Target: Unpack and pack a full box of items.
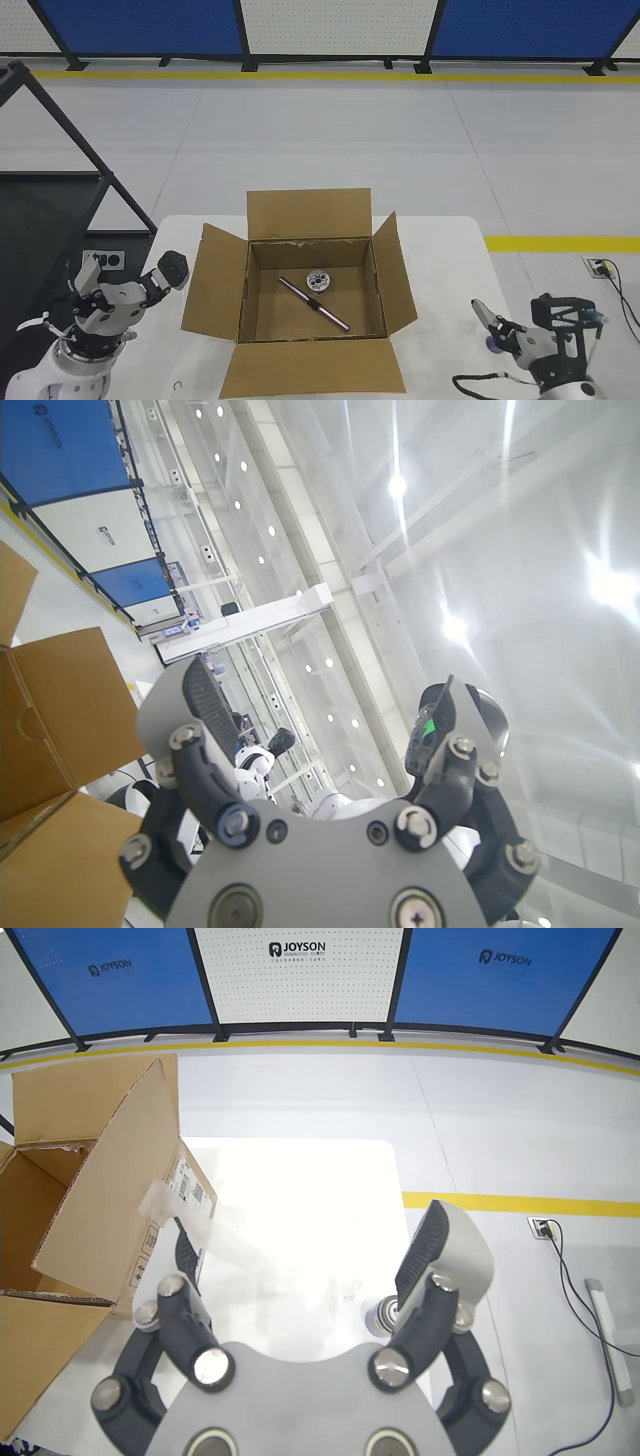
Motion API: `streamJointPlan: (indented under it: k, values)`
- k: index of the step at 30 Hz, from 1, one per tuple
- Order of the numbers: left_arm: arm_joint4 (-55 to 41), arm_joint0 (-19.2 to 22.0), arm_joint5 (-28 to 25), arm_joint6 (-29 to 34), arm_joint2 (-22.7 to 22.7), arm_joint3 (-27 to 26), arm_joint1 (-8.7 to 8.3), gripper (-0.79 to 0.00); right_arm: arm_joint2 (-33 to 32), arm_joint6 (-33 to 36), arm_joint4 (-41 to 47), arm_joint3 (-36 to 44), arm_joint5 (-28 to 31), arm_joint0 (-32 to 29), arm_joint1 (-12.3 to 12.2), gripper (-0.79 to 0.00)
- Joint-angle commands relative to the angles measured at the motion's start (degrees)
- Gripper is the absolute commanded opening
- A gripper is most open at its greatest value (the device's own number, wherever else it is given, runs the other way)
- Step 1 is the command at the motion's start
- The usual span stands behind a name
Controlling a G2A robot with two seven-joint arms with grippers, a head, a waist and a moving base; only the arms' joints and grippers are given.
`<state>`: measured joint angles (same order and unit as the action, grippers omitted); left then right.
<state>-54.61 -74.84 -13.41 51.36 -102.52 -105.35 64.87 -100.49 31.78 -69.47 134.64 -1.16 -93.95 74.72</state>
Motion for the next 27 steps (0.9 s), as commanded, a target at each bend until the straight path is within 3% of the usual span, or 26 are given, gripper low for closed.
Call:
streamJointPlan:
  k: [1, 9, 13, 17, 20, 27]
  values:
    - [0.0, 0.0, 0.0, 0.0, 0.1, 0.0, 0.0, 0.0, 0.0, 0.0, 0.0, 0.0, 0.0, 0.0, 0.0, 0.0]
    - [0.0, 0.0, 0.0, 0.0, 0.1, 0.0, 0.0, 0.0, 0.0, 0.0, 0.0, 0.0, 0.0, 0.0, 0.0, 0.0]
    - [1.8, 0.6, 2.1, -1.7, 1.1, -0.4, -0.05, 0.0, 1.7, -8.0, -1.7, 0.0, 4.7, -0.2, -0.1, 0.0]
    - [3.2, 2.3, 4.1, -4.3, 2.5, 0.3, -0.06, 0.0, 5.4, -9.8, -4.4, 0.0, 7.5, 1.9, -0.3, 0.0]
    - [4.3, 2.5, 4.6, -6.0, 2.5, 0.8, -0.1, 0.0, 9.1, -6.7, -5.6, 0.0, 9.1, 6.3, -0.4, 0.0]
    - [3.8, -0.8, 3.5, -7.7, -0.4, 0.6, -0.14, 0.0, 21.6, 12.4, -5.6, 0.0, 9.1, 22.3, 0.0, 0.0]
